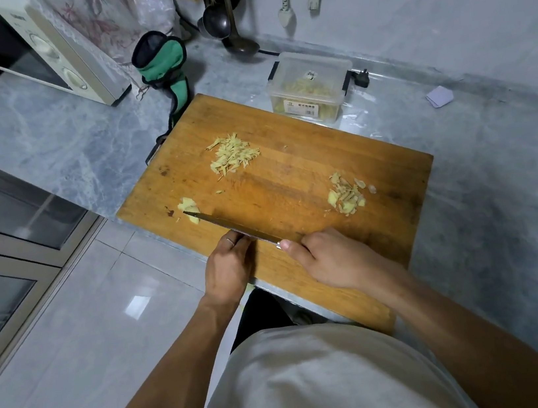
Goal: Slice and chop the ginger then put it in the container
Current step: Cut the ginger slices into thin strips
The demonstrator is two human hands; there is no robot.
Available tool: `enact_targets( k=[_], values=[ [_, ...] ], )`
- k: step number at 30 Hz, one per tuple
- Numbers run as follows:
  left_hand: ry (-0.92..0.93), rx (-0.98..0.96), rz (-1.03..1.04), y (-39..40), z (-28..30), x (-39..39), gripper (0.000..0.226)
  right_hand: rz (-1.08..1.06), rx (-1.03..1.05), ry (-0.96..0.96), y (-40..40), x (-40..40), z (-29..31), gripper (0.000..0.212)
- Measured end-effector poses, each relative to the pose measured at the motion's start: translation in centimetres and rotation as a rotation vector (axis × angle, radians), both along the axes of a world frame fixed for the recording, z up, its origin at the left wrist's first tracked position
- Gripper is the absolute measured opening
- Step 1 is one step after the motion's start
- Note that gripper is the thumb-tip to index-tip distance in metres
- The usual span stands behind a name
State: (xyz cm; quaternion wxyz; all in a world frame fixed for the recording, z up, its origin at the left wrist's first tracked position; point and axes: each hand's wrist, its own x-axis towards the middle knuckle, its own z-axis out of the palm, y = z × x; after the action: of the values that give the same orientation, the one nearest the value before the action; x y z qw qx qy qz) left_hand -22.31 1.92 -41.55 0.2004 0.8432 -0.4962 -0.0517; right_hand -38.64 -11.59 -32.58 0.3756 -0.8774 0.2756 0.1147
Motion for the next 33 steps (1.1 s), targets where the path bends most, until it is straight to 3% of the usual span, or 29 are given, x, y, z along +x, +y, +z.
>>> enact_targets(
  k=[12, 17, 21, 33],
  values=[
    [0.029, -0.072, 0.099, -0.2, -0.5, -0.8, 0.046, -0.017, -0.003, 0.029, 0.6, 0.1, 0.3, 0.072],
    [0.140, -0.063, 0.157, -0.3, 0.2, -1.3, 0.025, 0.003, -0.039, 0.053, 1.0, 0.4, 0.0, 0.070],
    [0.085, -0.080, 0.174, -0.3, -0.8, -1.1, 0.041, 0.015, -0.032, 0.039, 0.9, 0.2, -0.2, 0.071],
    [0.031, -0.083, 0.159, -0.4, -0.7, -1.0, 0.038, 0.016, -0.030, 0.050, 0.8, 0.1, -0.2, 0.076]
  ],
)
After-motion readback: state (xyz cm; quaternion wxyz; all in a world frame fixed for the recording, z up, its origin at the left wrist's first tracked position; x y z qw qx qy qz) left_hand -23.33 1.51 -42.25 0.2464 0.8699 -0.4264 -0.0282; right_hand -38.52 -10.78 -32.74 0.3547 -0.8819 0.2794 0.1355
